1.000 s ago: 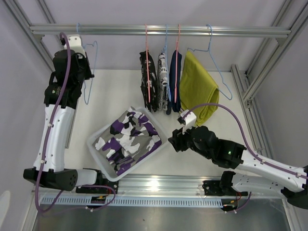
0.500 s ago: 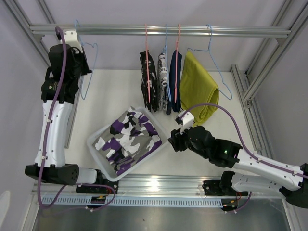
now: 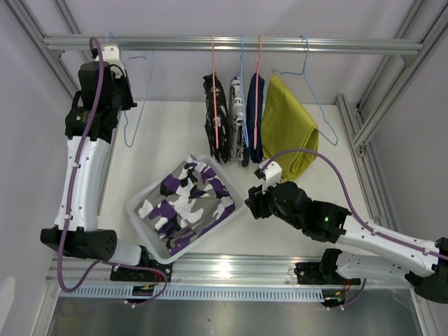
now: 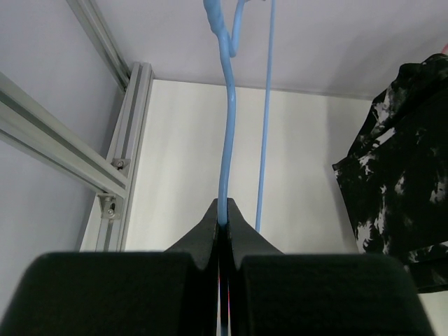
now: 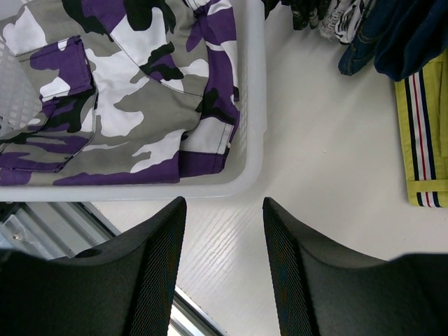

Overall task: Remove the trousers from the hanger
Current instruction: Place the hanger at the clothesline.

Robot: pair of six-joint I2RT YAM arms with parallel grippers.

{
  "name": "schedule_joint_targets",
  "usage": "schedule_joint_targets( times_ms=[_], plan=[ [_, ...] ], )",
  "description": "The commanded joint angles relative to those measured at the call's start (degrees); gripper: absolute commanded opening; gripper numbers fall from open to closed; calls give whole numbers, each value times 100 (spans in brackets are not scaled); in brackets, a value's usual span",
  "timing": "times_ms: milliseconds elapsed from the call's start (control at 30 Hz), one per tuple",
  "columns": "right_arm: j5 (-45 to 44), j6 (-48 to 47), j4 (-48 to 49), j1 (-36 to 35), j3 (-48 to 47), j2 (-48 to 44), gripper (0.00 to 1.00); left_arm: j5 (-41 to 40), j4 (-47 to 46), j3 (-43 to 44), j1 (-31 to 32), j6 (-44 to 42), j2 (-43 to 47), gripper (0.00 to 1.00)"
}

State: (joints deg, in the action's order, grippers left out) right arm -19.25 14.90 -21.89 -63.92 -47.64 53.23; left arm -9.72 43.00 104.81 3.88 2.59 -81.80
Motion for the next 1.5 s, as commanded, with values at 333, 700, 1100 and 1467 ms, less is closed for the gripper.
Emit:
schedule_joint_targets(
  times_ms=[333,700,1100,1467],
  plan=[
    [-53,-66,247,90,18,38,52,242,-1013,-101,-80,92,261,0],
    [-9,-22,238,82,26,-41,62,303,-653,-505,16,470,366,7],
    [26,-4,229,46,44,-85,68,172,-811,-1472,104,611,779,21],
    [-9,-4,238,11,70,-32,71,5,-864,-1929,104,602,1043,22]
  ],
)
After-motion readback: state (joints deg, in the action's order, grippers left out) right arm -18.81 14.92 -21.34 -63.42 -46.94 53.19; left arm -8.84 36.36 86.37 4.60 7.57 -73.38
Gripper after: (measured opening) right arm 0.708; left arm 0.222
